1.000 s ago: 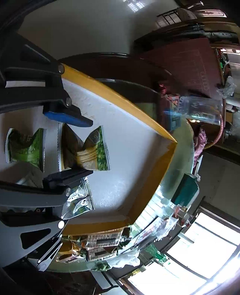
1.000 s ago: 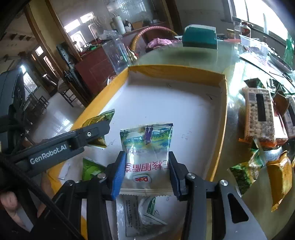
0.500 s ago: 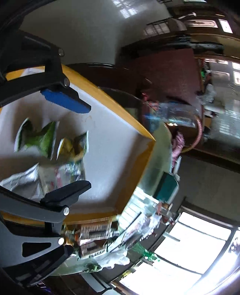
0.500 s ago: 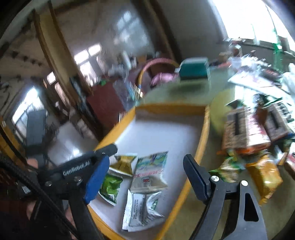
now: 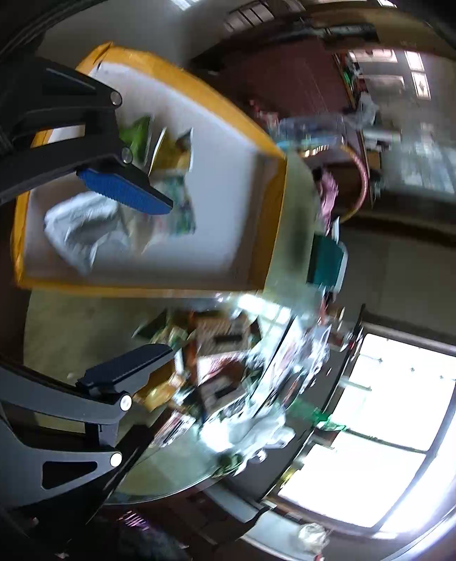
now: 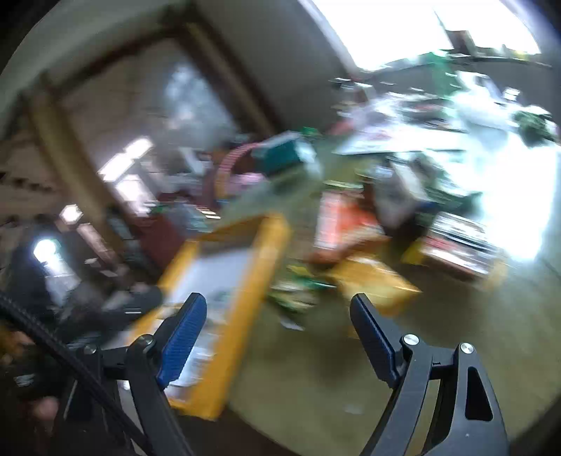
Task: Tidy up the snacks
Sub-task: 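Move both tools back to the pile and close the right tool on a cracker pack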
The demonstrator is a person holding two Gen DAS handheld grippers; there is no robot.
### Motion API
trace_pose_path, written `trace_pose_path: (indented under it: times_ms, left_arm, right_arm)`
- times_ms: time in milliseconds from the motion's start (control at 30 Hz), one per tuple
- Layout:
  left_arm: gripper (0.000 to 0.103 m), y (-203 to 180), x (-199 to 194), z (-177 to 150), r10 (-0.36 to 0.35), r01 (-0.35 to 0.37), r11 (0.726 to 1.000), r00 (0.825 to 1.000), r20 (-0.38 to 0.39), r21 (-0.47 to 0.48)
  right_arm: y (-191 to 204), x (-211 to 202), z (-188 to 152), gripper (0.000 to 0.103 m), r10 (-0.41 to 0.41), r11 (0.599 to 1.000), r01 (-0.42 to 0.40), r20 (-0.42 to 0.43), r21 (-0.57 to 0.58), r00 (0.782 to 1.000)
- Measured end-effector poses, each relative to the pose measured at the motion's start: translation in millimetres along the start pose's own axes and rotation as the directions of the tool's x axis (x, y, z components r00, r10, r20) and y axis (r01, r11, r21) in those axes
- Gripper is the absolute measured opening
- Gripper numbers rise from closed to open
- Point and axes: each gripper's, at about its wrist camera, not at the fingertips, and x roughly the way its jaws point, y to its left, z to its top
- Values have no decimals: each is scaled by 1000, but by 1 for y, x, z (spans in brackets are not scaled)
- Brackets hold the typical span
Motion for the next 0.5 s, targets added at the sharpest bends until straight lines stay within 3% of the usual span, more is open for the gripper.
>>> trace_pose_path:
  times_ms: [133,300,400,500]
  left_arm:
    - [76,-27,7,-14,-52,54,998,998,-46,36]
    - [76,-57,14,-29,-71,78,990,996,-59,115]
    - [76,-62,17,-36,-99,102,989,995,-30,103]
    - [76,-69,26,-43,-117,122,987,992,-46,108]
  right_arm:
    - [-34,-4,-5,84,-38,996,39,-16,81,999]
    - [-48,-17,-11,84,-156,987,156,14,48,988]
    - [-57,-27,-14,84,-222,975,221,41,29,974]
    - [-65,-28,-21,84,-314,949,316,73,-18,947]
